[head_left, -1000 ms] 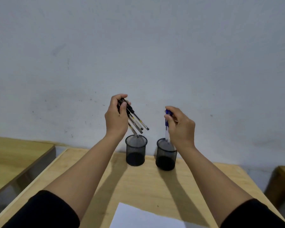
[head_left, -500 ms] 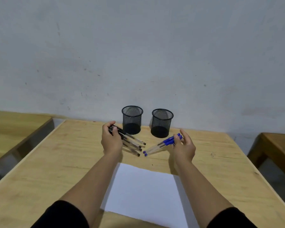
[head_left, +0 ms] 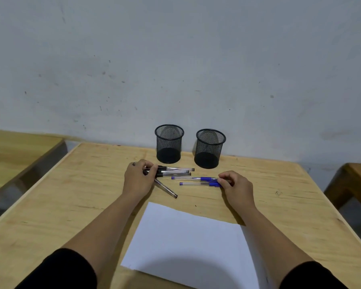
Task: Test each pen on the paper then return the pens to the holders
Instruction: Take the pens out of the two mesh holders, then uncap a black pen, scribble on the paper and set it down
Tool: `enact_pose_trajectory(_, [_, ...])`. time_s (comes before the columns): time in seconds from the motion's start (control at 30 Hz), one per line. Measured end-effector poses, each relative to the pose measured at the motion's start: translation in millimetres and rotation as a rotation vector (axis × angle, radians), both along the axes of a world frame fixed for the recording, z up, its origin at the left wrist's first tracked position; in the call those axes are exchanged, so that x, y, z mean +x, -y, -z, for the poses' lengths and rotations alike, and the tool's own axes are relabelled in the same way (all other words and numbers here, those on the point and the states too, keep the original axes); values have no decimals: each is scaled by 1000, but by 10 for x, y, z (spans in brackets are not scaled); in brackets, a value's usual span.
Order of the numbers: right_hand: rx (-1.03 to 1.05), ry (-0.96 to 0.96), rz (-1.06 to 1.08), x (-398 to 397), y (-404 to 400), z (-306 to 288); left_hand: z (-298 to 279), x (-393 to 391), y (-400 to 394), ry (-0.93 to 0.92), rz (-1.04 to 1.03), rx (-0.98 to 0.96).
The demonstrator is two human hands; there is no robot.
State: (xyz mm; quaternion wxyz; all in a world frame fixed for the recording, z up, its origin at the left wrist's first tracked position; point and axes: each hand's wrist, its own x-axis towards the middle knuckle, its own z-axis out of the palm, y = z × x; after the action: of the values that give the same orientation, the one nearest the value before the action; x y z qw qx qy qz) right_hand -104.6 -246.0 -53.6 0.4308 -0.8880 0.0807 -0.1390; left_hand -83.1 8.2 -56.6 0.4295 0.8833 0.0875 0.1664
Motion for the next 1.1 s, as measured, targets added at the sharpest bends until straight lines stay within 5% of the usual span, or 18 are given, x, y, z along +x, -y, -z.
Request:
enact_pose_trajectory(0.23, [-171, 184, -161, -137, -424, -98, 51, -155, -258, -3, 70, 91])
enact_pose_trajectory(0.47, [-162, 12, -449, -312, -1125, -100, 69, -361, -537, -4, 155, 228])
enact_pose_trajectory(0.73, [-296, -3, -471, -272, -1366, -80, 64, -487, -673, -10, 217, 261])
enact_pose_trajectory(0.87, [-29, -47, -415, -241, -1285, -209, -9, -537, -628, 12, 225, 165])
enact_pose_trajectory(1.03, [796, -151, -301, -252, -1196, -351, -172, -620, -395, 83, 234, -58])
enact_pose_trajectory(1.1, [838, -131, -345, -294, -1217, -339, -240, -655, -237, 95, 267, -111])
